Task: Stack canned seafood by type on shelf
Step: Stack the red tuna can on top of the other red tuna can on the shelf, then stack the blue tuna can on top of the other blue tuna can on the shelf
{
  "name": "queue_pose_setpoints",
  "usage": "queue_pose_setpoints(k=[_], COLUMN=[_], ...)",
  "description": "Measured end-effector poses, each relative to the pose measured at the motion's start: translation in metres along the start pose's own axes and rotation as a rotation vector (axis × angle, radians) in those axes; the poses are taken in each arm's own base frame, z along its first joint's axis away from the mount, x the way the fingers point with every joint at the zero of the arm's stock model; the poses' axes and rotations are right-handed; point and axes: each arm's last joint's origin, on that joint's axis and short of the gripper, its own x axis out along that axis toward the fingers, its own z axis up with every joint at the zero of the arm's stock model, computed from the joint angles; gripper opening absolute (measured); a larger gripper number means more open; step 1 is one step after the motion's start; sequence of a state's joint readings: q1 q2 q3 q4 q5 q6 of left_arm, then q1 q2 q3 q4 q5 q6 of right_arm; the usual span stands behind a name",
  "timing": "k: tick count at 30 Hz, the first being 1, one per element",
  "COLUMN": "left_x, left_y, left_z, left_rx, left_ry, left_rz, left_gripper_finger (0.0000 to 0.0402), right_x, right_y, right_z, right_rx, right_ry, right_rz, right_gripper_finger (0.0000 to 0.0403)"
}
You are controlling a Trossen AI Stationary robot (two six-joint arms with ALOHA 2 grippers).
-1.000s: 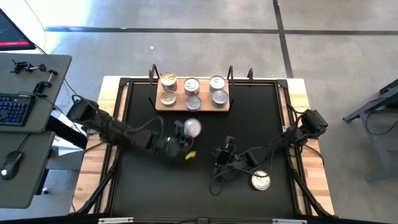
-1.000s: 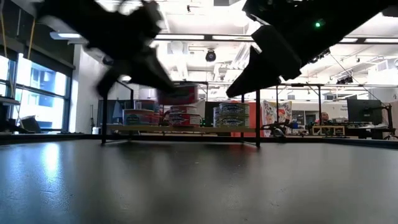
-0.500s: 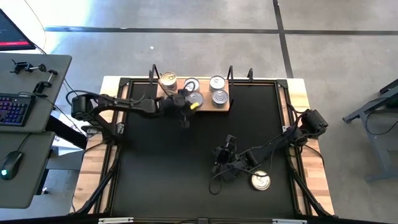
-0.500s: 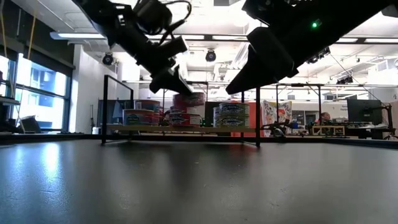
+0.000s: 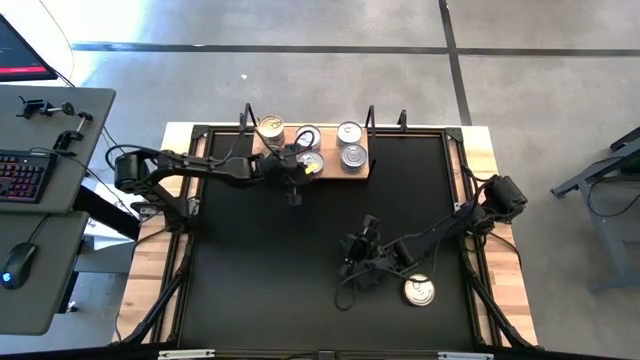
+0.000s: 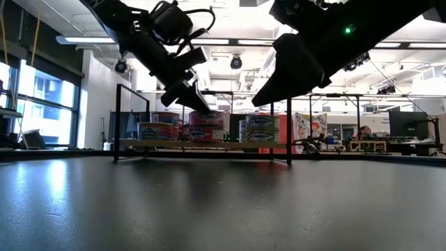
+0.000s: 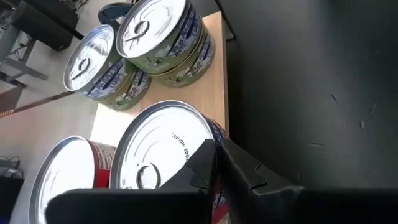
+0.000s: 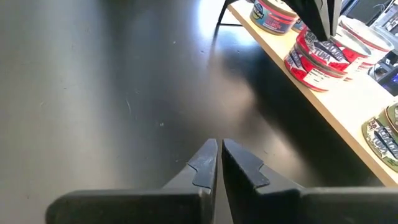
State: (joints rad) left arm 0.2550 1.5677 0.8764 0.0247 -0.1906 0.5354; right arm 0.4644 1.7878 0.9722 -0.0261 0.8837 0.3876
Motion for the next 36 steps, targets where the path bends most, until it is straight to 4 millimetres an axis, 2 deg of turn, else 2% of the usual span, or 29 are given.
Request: queue_pose_setpoints(k=[10,14,17,19,22,24,26,30,33,36], left_x=[0.0,-0.007,-0.021,-0.031,-0.047,-0.056,-0.061,-0.066,-0.069,-0.075], left_y=[0.002,-0.003,-0.01,-0.017,-0.03,-0.04,-0.051,-0.069,-0.083,-0.094], left_z=[-0.002,0.007,0.024,0.035,0.046,0.052,0.055,0.058,0.057,0.057], left_rx=[-0.031,-0.084,-0.141,-0.163,-0.161,-0.15,-0.132,-0.108,-0.094,-0.066], left_ry=[0.044,0.011,-0.044,-0.074,-0.114,-0.138,-0.148,-0.161,-0.137,-0.119], left_rz=[0.069,0.068,0.047,0.04,0.017,-0.01,-0.038,-0.084,-0.118,-0.12], left_gripper_finger=[0.0053,0.0072,0.0078,0.0078,0.0074,0.0071,0.0067,0.0061,0.0055,0.0049], right_x=[0.006,0.002,-0.016,-0.033,-0.063,-0.082,-0.101,-0.132,-0.146,-0.151], right_y=[-0.005,-0.006,-0.004,-0.004,-0.005,-0.005,-0.004,-0.003,-0.003,-0.002], right_z=[0.002,0.007,0.024,0.034,0.044,0.043,0.036,0.007,-0.021,-0.044], right_rx=[0.015,-0.013,-0.04,-0.047,0.035,0.154,0.256,0.404,0.462,0.479], right_ry=[0.007,-0.004,-0.03,-0.007,0.143,0.312,0.506,0.854,1.027,1.101], right_rz=[-0.019,-0.01,0.086,0.211,0.466,0.57,0.603,0.479,0.334,0.241], right_gripper_finger=[0.0014,0.0014,0.0014,0.0014,0.0014,0.0014,0.0014,0.0014,0.0014,0.0014])
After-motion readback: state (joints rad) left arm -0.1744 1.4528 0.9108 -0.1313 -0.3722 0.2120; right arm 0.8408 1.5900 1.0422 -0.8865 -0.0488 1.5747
